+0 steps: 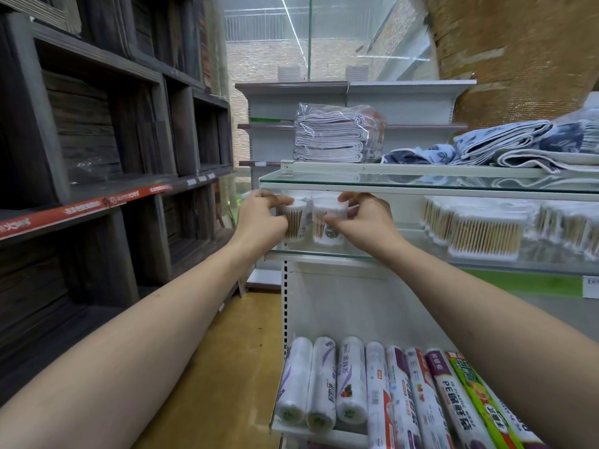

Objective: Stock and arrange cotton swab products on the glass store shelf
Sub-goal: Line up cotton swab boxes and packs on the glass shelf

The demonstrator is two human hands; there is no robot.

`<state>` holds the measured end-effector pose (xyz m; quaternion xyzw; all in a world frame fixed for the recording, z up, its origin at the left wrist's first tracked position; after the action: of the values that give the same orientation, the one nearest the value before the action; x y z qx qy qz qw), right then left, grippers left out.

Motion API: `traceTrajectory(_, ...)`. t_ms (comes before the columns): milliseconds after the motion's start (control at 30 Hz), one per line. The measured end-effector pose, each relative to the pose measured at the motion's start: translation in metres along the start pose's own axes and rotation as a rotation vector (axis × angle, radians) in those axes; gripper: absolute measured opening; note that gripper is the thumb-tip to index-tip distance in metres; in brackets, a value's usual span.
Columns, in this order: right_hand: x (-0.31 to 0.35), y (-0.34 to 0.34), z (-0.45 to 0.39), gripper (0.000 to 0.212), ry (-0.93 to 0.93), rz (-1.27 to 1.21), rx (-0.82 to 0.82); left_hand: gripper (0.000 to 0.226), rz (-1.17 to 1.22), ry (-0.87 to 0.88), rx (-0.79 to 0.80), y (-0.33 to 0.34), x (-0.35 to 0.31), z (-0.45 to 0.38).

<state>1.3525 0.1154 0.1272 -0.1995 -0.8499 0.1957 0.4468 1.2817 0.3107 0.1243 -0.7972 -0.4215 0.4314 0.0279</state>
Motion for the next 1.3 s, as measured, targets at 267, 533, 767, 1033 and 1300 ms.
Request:
traceTrajectory(267,0.003,0.005,0.003,0.039,-0.019,0.103,-0.001,0.028,0.017,0.041,-0.050,0.006,0.001,-0.002)
traceTrajectory(533,0.007,0.011,0.006,0.032,-0.009,0.083,-0.068,0.029,0.059,0.050,-0.064,0.006,0.009,-0.003)
traceTrajectory(767,0.010,0.005,0.006,0.036,0.024,0.102,-0.080,0.030,0.064,0.041,-0.009,0.008,0.015,-0.006)
traceTrajectory(1033,0.009,0.009,0.010,0.039,0.016,0.061,-0.065,0.026,0.099,0.055,0.004,0.008,0.015,-0.005)
traceTrajectory(1300,0.012,0.008,0.013,0.034,-0.011,0.085,-0.051,0.026,0.090,0.047,-0.003,0.008,0.017,-0.007)
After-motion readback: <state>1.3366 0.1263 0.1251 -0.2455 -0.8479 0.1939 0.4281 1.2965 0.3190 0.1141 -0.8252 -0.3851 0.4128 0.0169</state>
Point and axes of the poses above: each hand's wrist, its own z-axis away from the middle knuckle, its own y-axis out of the palm, x = y × z, the point moved 5 cm from there along -z, towards the middle knuckle, and after that the axes turned 3 degrees about y, right-handed, at the moved point
